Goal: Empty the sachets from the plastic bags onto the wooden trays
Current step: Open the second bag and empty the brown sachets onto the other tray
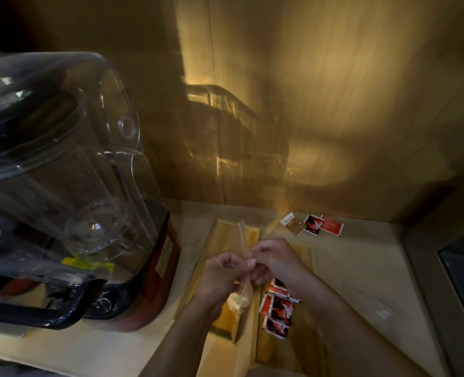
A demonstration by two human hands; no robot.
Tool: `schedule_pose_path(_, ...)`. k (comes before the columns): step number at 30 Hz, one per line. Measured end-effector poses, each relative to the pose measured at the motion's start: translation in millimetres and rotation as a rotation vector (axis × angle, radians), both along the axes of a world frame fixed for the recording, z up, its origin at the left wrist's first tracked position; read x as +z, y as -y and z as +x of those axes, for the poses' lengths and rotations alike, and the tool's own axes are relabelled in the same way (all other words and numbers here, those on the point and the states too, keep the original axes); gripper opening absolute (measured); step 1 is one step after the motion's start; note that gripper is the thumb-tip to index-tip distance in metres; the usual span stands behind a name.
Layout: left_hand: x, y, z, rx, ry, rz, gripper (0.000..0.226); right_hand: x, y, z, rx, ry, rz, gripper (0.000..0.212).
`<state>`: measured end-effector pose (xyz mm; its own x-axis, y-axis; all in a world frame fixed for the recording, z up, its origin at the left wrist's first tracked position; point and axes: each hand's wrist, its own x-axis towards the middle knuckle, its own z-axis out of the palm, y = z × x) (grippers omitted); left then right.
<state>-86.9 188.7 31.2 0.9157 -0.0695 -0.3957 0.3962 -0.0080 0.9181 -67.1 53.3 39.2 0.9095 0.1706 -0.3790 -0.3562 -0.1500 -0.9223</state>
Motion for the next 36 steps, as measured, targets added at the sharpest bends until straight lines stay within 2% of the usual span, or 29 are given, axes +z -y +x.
schedule_pose_path(3,-3.2,-4.6,-3.4,0.034,-0.072,-0.076,0.021,2.1,2.2,-4.9,0.006,0.039,0.004,0.017)
schedule_pose_path(9,-6.3,-12.2,-5.0,0.062,-0.276,-0.188,0.008,-1.5,-0.9,-11.1,-0.017,-0.057,0.08,0.014)
schedule_pose_path(12,-8.6,-15.0,-4.9,0.095,-0.33,-0.241,0.022,-5.9,-3.4,-14.3,0.019,-0.058,0.05,0.014)
schedule_pose_path(14,-11.2,-17.6,-4.1,0.118,-0.328,-0.267,0.029,-8.8,-3.9,-16.4,0.052,-0.045,0.049,0.01)
schedule_pose_path(18,-15.0,-18.8,-6.7,0.16,-0.3,-0.285,0.015,-10.4,-3.5,-19.2,0.133,0.001,0.029,0.018)
schedule_pose_path(21,-14.9,-15.1,-11.6,0.138,-0.274,-0.216,0.008,-11.6,-4.5,-20.4,0.166,0.066,-0.04,0.025)
schedule_pose_path(24,-13.6,-14.1,-15.6,0.059,-0.24,-0.201,0.011,-12.8,-4.4,-23.8,0.228,0.116,-0.131,0.023)
schedule_pose_path(29,-10.8,-12.4,-17.3,0.028,-0.195,-0.192,0.018,-15.1,-1.2,-27.4,0.223,0.12,-0.084,0.006)
schedule_pose_path(36,-14.9,-8.2,-17.0,-0.002,-0.123,-0.107,0.024,-10.9,3.0,-32.4,0.176,0.126,-0.123,0.022)
